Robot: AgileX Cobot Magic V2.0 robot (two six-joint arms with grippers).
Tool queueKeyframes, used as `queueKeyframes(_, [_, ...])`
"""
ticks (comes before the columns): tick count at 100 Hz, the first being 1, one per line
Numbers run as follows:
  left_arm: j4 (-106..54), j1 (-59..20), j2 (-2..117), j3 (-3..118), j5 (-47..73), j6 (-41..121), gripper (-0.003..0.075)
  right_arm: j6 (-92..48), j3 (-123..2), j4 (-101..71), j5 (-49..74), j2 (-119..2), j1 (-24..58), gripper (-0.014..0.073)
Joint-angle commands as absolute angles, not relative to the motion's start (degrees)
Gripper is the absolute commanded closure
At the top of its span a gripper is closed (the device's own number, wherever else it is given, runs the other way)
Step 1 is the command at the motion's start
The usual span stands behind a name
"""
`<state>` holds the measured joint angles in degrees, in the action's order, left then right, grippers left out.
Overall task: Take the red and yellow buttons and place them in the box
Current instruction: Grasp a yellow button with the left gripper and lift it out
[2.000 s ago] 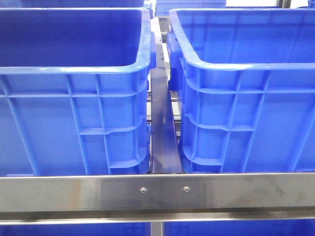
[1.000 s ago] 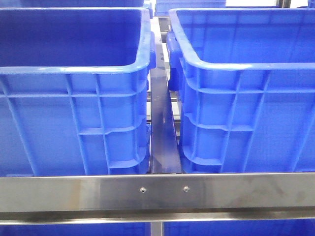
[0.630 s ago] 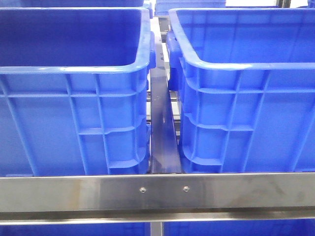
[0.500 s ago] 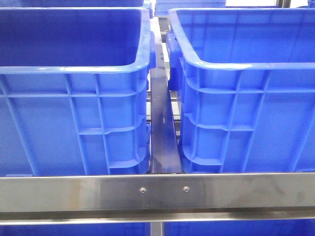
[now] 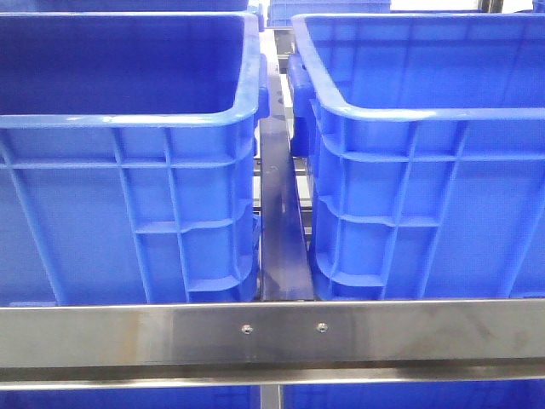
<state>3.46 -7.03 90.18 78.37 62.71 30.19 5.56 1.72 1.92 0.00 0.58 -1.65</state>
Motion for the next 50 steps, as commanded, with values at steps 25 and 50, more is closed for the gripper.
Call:
queueKeyframes(25, [3.9, -7.4, 96.4, 81.7, 59.8, 35.7, 0.0164, 5.4, 0.7, 2.5, -4.4, 1.9, -1.7, 0.0654])
queueKeyframes(50, [4.5, -7.4, 100.1, 81.7, 55.5, 35.7, 0.0164, 5.4, 0.7, 2.5, -4.4, 1.9, -1.7, 0.0654])
